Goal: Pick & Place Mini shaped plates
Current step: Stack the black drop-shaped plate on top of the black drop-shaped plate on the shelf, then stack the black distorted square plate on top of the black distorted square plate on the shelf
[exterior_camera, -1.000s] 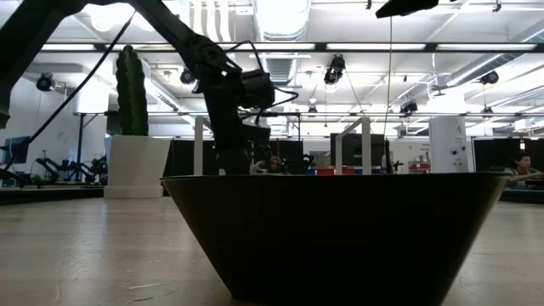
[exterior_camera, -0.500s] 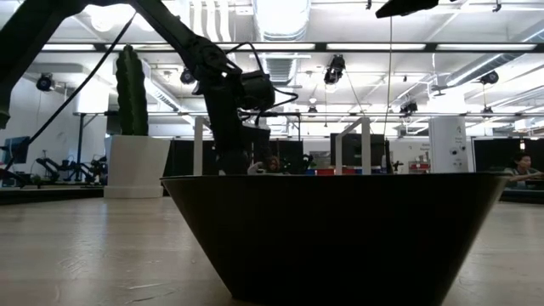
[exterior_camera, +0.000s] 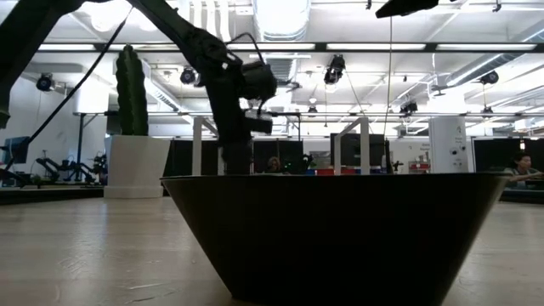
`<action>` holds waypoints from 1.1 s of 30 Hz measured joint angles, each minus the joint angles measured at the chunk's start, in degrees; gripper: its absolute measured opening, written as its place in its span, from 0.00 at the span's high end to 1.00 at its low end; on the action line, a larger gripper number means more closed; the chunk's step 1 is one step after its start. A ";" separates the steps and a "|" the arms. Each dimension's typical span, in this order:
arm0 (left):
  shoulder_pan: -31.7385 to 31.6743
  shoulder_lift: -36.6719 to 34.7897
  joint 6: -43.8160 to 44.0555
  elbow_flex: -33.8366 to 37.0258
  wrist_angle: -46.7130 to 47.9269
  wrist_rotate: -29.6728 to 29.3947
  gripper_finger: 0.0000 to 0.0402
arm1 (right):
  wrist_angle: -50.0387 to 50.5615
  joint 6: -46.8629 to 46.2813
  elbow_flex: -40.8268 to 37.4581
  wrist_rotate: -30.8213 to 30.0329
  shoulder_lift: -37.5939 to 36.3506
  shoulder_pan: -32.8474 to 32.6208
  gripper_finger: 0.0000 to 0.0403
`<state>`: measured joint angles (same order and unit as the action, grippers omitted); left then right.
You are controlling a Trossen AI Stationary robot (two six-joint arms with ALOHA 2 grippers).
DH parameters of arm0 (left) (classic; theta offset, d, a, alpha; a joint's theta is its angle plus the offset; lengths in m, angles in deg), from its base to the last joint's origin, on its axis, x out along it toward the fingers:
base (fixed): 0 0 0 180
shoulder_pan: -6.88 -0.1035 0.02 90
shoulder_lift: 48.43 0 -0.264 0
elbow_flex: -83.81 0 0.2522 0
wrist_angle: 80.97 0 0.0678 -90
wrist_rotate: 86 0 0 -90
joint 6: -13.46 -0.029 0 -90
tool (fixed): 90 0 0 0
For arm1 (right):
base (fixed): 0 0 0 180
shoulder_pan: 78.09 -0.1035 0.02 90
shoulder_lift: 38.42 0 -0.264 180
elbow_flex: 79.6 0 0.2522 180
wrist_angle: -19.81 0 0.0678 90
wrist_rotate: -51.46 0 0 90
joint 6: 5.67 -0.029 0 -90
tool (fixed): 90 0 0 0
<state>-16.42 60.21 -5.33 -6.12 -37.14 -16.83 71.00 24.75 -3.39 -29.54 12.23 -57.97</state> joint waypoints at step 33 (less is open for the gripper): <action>7.81 -14.88 3.57 -4.57 4.50 0.19 0.85 | 0.03 -1.57 -0.48 0.19 0.02 0.00 0.98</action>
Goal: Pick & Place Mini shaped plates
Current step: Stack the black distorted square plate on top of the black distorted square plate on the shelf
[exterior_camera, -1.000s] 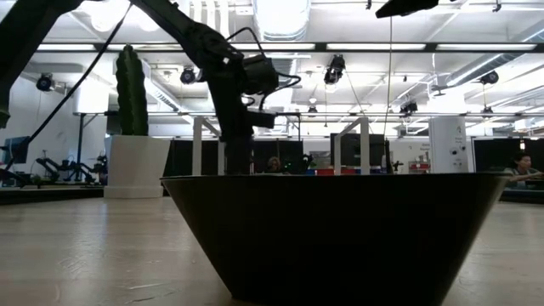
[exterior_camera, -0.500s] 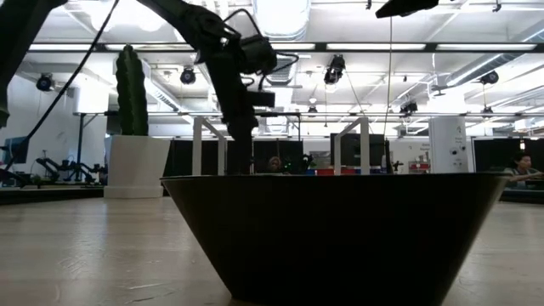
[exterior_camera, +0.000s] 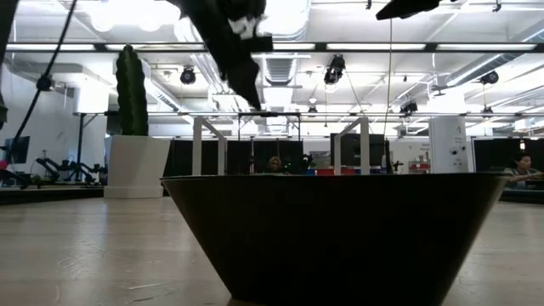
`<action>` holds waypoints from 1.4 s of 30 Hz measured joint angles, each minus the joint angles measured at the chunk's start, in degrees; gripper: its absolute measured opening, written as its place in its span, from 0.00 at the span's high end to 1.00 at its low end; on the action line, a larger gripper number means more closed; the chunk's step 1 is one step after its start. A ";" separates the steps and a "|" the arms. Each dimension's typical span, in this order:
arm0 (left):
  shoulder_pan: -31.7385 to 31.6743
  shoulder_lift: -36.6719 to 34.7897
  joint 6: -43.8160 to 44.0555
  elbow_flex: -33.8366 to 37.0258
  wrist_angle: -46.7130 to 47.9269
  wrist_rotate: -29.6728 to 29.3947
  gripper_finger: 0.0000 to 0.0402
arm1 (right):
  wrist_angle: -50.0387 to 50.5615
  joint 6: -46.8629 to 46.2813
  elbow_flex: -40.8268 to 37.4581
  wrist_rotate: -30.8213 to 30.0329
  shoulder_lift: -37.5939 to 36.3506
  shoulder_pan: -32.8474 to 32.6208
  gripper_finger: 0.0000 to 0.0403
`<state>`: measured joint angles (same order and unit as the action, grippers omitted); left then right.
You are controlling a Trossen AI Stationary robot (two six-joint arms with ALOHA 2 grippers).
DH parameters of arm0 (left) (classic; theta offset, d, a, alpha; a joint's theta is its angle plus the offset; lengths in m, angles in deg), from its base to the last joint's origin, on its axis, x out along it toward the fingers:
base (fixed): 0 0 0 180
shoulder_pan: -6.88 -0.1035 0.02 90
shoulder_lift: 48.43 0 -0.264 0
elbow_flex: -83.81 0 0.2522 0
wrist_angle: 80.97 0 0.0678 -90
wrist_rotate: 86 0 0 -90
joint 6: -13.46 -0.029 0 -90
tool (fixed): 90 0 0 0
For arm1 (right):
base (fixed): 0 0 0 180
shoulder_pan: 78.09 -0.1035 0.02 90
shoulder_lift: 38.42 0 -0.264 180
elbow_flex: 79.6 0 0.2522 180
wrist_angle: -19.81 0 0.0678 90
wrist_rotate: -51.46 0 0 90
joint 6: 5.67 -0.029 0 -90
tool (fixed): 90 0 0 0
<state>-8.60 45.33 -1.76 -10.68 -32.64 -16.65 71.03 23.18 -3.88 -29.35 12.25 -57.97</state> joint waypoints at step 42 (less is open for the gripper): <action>40.45 -2.08 24.80 0.50 -3.54 -17.23 0.85 | -3.61 -18.75 -14.56 7.33 0.03 -24.57 0.98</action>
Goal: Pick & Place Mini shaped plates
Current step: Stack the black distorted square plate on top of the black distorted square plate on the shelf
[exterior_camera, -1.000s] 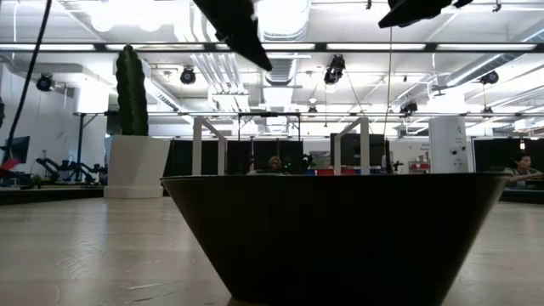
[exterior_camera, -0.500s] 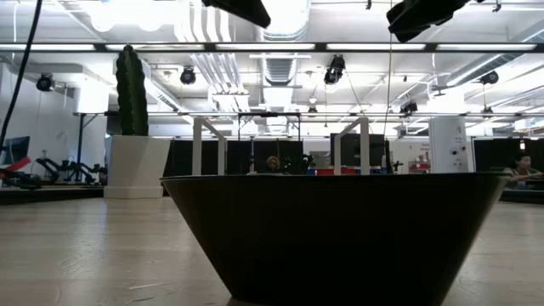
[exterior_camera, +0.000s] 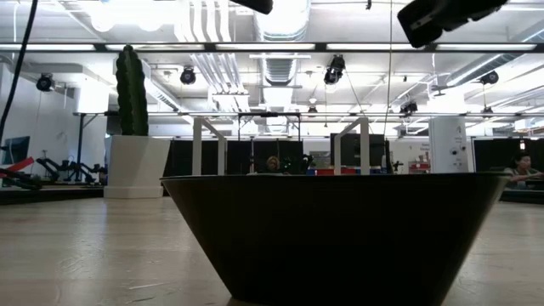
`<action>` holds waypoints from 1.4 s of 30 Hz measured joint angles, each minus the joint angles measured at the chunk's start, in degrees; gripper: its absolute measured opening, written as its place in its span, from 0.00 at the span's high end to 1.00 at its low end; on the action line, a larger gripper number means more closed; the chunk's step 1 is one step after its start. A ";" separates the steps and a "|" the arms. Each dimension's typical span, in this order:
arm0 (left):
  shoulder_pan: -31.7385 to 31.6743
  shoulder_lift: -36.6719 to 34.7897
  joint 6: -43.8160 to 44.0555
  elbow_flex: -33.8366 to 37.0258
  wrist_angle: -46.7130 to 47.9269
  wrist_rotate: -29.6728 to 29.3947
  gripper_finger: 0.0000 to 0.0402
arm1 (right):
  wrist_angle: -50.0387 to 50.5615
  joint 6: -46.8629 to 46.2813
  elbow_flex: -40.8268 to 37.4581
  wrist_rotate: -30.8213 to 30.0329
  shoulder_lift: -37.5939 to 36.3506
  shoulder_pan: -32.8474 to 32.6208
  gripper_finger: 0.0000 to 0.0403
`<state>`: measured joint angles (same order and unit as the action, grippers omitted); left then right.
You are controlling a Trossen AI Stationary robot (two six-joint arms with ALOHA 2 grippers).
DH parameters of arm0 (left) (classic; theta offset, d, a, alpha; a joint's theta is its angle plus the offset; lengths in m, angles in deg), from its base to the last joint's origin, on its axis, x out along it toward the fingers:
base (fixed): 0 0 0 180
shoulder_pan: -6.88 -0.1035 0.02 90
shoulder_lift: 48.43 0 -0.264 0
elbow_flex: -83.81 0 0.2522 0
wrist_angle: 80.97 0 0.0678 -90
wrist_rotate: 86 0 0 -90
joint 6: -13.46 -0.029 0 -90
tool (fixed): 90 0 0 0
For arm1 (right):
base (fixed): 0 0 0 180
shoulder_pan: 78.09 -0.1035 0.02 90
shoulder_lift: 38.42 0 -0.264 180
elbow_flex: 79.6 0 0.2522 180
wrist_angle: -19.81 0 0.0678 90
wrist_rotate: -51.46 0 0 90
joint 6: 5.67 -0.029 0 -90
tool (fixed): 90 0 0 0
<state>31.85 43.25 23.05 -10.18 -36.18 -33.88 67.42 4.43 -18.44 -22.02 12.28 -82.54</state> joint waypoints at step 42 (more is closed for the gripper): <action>4.37 24.03 5.57 -1.41 -14.37 23.05 0.85 | -3.19 -0.61 -2.96 -0.11 0.02 -6.57 0.98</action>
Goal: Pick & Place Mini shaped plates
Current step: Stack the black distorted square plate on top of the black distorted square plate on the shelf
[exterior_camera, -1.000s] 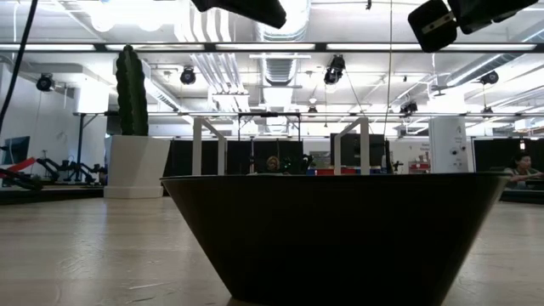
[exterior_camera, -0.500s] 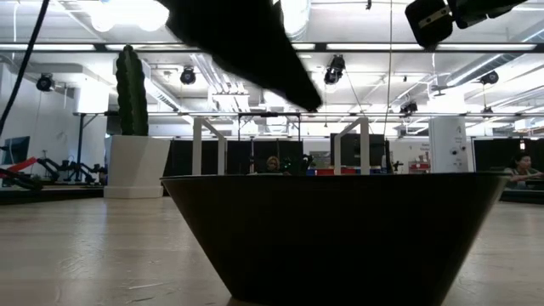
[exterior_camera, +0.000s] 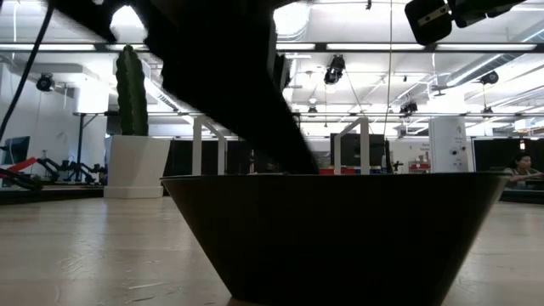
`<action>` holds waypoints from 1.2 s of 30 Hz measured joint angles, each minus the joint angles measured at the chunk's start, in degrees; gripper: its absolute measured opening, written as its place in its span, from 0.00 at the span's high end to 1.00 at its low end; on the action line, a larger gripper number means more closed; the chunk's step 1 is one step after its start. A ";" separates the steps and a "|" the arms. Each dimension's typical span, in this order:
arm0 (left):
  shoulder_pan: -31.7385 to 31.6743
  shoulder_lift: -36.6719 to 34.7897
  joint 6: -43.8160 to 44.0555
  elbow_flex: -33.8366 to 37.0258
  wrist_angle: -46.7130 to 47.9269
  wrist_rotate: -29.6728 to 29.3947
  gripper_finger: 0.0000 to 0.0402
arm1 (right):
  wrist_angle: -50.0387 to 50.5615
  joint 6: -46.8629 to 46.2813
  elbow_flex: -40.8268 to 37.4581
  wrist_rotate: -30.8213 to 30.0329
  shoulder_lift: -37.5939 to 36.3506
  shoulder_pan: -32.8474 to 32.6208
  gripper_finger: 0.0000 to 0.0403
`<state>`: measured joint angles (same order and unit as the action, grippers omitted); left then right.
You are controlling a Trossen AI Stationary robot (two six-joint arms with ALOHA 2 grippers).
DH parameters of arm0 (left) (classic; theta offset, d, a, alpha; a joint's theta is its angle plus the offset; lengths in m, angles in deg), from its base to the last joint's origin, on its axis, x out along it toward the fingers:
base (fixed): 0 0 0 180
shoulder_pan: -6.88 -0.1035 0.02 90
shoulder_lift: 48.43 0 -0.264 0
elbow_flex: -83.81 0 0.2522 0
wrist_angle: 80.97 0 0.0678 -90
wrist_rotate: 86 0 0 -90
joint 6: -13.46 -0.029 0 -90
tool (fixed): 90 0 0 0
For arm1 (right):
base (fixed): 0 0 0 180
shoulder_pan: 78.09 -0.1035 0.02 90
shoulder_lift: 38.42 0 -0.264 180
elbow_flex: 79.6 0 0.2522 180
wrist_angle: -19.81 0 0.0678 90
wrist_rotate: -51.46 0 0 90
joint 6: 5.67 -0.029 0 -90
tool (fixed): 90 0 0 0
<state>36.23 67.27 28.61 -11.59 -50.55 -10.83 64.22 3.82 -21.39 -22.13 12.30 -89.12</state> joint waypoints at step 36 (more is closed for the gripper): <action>-1.71 0.09 3.08 2.94 -1.35 8.41 0.99 | 0.00 1.67 0.00 0.04 0.00 0.00 0.98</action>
<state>34.52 67.36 31.70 -8.65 -51.90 -2.42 64.22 5.49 -21.39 -22.09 12.30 -89.12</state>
